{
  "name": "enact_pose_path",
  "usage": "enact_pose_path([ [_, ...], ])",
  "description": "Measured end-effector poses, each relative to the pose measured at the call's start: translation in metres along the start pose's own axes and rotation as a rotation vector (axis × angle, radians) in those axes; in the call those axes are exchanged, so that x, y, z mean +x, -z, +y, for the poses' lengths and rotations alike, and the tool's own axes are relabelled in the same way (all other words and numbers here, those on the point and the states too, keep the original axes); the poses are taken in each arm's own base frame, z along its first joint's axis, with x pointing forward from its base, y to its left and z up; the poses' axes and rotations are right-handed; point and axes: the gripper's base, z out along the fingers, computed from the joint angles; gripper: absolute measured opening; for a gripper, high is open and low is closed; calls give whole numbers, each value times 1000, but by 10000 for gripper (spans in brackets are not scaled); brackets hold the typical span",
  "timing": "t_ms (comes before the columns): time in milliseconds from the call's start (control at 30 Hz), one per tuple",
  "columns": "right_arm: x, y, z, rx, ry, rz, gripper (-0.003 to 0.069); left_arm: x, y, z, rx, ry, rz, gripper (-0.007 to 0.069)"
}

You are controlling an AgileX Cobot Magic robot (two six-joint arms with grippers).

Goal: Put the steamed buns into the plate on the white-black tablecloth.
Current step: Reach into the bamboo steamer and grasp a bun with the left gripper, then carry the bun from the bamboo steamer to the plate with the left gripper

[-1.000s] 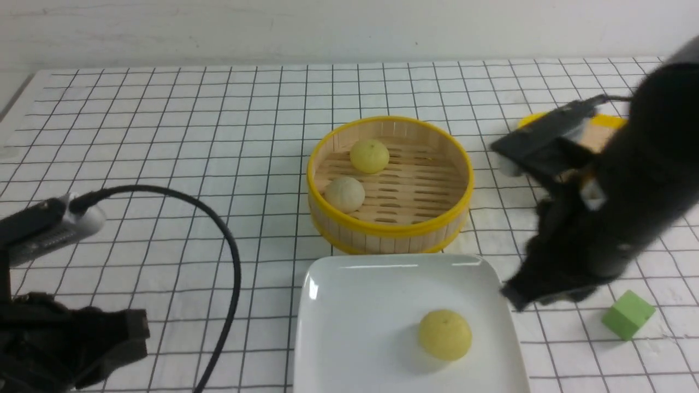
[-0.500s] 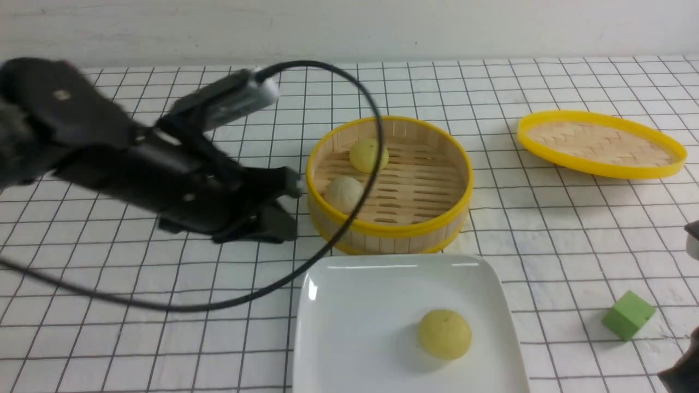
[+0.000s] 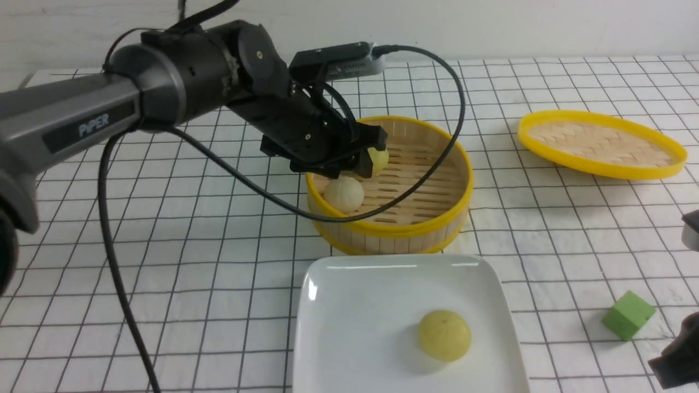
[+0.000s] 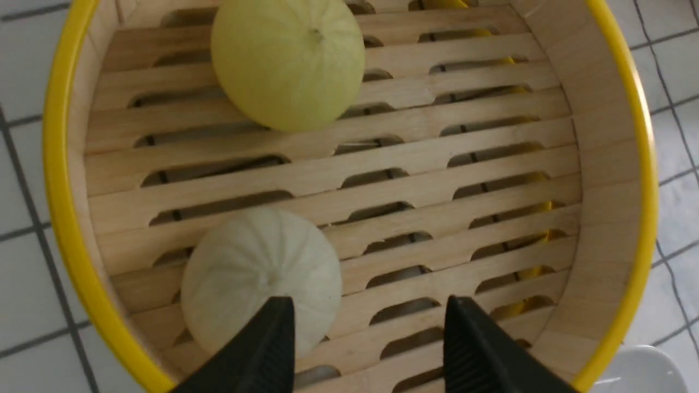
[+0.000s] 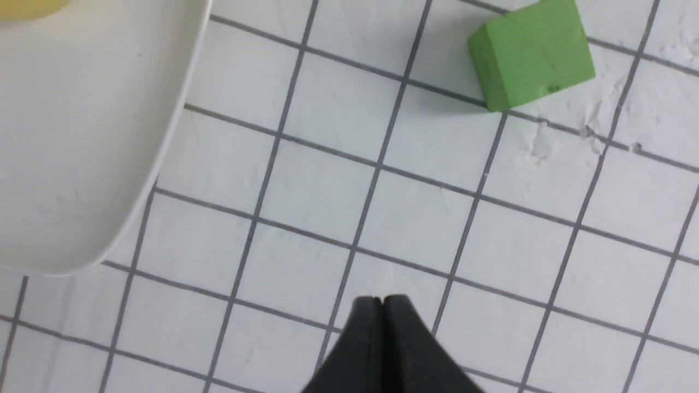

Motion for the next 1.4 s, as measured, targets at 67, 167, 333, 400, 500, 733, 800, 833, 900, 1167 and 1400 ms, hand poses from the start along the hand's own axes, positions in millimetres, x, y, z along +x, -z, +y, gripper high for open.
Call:
enact_pose_path([
  [67, -1, 0, 1, -15, -10, -11, -9, 3, -9, 3, -6, 4, 16, 367],
  [167, -2, 0, 4, -44, -30, -27, -8, 7, -24, 8, -19, 7, 29, 323],
  [333, -3, 0, 5, -58, -40, -35, -6, 9, -36, 14, -36, 6, 24, 160],
  [400, -4, 0, 5, -59, -38, -38, -6, 8, -35, 13, -35, 4, 21, 53],
  [500, -4, 0, 5, -59, -28, -38, -4, 4, -24, 9, -29, -9, 24, 17],
  [733, -4, 0, 6, -61, -26, -38, 1, -14, 63, -21, 17, -81, 26, 12],
  [800, -4, 0, 6, -61, -26, -38, 3, -11, 85, -26, 23, -98, 57, 12],
  [833, -4, 0, 6, -61, -26, -38, 3, -5, 98, -29, 29, -106, 99, 12],
  [900, -4, 0, 6, -62, -27, -38, 6, 11, 112, -34, 37, -120, 210, 12],
  [1167, -4, 0, 6, -62, -27, -39, 12, 67, 64, -59, 40, -165, 386, 17],
  [1400, -4, 0, 6, -62, -24, -42, 16, 93, 0, -73, -70, -133, 369, 144],
])
